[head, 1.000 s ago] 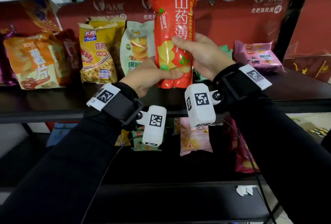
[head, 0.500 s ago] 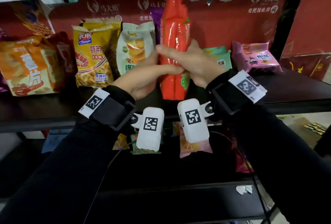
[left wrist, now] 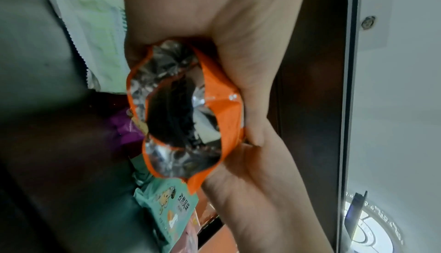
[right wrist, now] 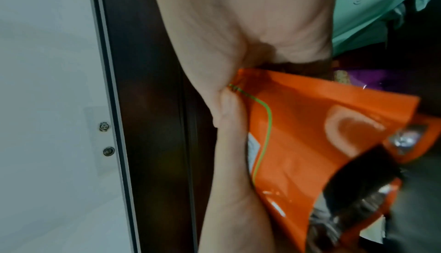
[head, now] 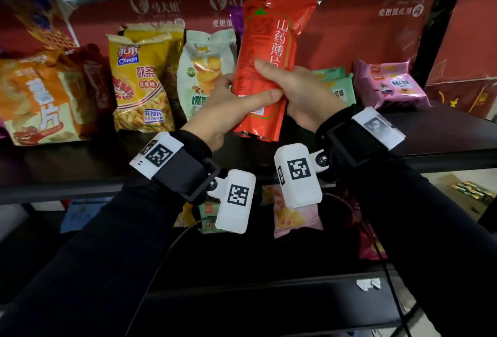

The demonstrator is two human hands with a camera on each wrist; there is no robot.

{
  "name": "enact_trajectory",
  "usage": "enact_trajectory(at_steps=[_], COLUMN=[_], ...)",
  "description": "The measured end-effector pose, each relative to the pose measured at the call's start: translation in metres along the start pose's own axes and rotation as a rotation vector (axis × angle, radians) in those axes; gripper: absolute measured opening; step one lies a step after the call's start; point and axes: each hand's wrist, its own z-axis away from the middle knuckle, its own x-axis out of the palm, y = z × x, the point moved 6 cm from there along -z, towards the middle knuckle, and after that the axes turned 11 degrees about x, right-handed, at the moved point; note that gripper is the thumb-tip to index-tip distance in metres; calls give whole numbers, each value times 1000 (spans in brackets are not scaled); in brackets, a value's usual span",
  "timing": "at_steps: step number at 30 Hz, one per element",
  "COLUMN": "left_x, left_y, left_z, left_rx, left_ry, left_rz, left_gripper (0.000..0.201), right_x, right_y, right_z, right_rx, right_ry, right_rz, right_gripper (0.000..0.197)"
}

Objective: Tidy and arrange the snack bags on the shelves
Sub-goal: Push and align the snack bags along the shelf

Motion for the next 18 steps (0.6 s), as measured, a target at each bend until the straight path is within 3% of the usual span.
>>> enact_trajectory(at_steps=[3,6,10,13,15,18], left_x=[2,5,6,7,6,2], left_y=[0,4,2,-3,-4,0], left_z=[0,-1,-1,-2,-2,-5], left_rx=[-56,-44,-26,-30,-35,-24], left_ry=[-85,-166,-123,-31,-15,-67], left_rz=[103,195,178,208,206,155], left_gripper=[95,61,39,28,28,44], right_x=[-6,-7,-5,-1,-3,-5], right_y=[0,-1,0,5,9,10], right_z=[-4,-5,-9,-9,-10,-10], right_rx=[1,9,67,144,144,57], right_ry=[51,23,-4,-72,-57,-84], right_rz=[-54,-14,24,93,108,73], right_gripper=[33,19,50,54,49,36])
